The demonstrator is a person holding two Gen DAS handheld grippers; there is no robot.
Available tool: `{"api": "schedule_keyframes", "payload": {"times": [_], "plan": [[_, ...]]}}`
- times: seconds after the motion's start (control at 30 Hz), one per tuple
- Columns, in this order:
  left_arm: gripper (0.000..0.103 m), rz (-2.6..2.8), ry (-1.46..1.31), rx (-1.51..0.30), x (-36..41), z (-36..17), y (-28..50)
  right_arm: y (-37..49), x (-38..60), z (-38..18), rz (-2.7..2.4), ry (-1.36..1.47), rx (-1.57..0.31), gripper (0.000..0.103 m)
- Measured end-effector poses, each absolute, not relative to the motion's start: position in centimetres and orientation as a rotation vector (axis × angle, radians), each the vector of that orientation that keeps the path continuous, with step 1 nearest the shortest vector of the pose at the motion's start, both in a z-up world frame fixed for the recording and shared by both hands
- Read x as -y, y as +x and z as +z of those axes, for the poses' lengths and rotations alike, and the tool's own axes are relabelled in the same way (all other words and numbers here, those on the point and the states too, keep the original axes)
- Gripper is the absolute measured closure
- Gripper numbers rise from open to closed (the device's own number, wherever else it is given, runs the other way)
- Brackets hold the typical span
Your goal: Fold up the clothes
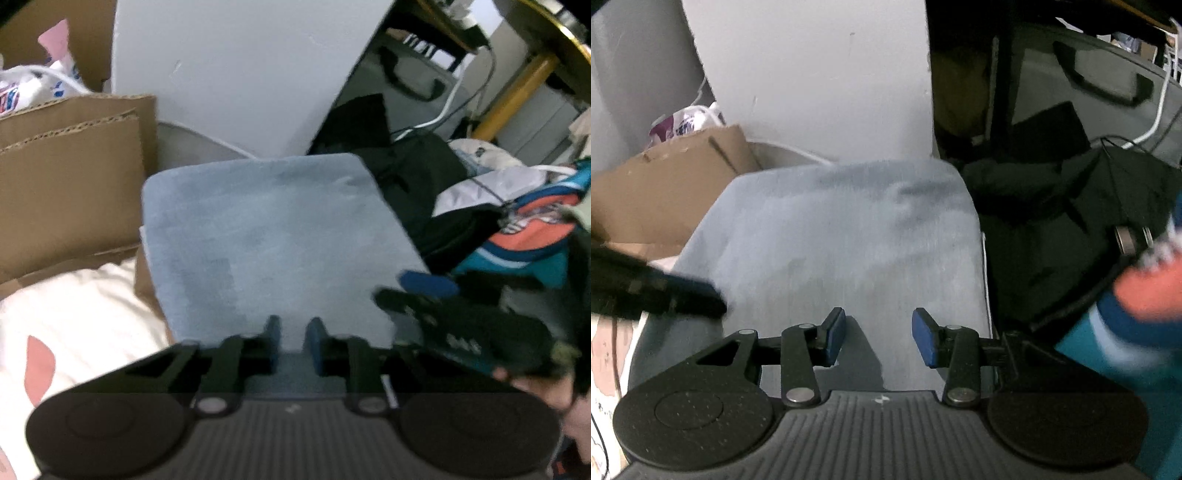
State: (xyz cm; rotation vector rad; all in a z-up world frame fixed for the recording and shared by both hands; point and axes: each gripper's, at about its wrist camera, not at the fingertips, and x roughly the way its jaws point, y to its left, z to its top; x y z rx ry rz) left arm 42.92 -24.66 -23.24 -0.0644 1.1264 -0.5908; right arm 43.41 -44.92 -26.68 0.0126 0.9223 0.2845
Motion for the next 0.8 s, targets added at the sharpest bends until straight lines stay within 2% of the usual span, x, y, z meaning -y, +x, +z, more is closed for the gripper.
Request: {"api": "schedule_keyframes", "payload": {"times": [0.13,0.63,0.73,0.8], "plan": [[0.1,-0.581,-0.173,-1.183,23.0,-24.3,44.3,41.0,45.3,-27.0,0.279,0.011,-0.92,0.056],[0.1,-0.601,-0.184,-1.159,21.1,-24.0,40.8,32.1,47.2,-26.5,0.23,0.067,-0.972,0.056],[0.094,-0.587,-0.183,-1.143,20.3,-23.6,38.7,31.2,47.7,-26.1,0.199,0.113,-0.963,0.056],[0.086,-0.59,-0.183,-1.129,19.8,-23.3,37.4,30.7,48.0,-25.9,0.178,0.14,-0.956,0.056]]}}
